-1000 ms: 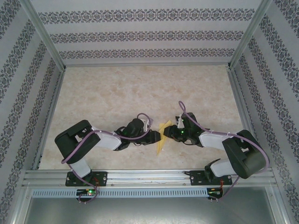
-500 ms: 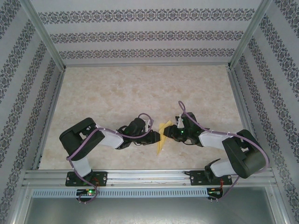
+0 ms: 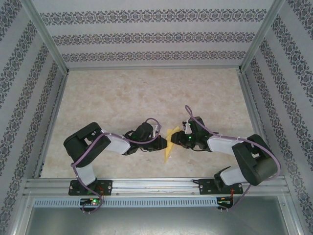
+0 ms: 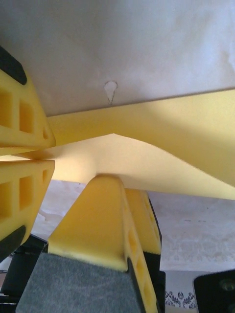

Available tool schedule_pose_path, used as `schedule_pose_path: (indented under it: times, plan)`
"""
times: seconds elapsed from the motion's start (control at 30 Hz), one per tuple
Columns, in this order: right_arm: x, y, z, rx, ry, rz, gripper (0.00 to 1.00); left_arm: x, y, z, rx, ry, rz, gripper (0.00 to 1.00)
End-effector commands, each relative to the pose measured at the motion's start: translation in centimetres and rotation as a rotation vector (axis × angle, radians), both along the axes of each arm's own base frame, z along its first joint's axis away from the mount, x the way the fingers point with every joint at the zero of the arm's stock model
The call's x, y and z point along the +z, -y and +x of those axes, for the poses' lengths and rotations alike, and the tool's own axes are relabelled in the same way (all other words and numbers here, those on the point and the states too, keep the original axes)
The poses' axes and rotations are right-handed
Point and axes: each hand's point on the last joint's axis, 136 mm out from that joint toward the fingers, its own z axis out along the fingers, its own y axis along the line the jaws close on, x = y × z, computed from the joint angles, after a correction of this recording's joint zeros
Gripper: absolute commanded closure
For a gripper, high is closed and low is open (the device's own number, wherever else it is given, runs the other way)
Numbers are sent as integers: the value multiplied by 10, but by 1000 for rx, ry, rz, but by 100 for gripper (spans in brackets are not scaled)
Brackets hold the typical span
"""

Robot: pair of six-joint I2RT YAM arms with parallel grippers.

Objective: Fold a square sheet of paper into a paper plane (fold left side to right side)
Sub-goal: Fold the wing for the fifth time at the center of the table.

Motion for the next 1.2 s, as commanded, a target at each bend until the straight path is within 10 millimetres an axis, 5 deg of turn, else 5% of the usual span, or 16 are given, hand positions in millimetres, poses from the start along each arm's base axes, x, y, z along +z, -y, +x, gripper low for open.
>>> schedule_pose_path:
  times: [0.0,0.53,1.17]
  plan:
    - [-35,11,-15,28,-40,-130,60,-8,-3,4,-12,0,33,88]
    - [-40,11,-17,47,-50,-155,60,-20,-4,6,-32,-15,65,90]
    - [-13,8,-13,8,-17,-75,61,-54,-22,-2,-9,-78,182,94]
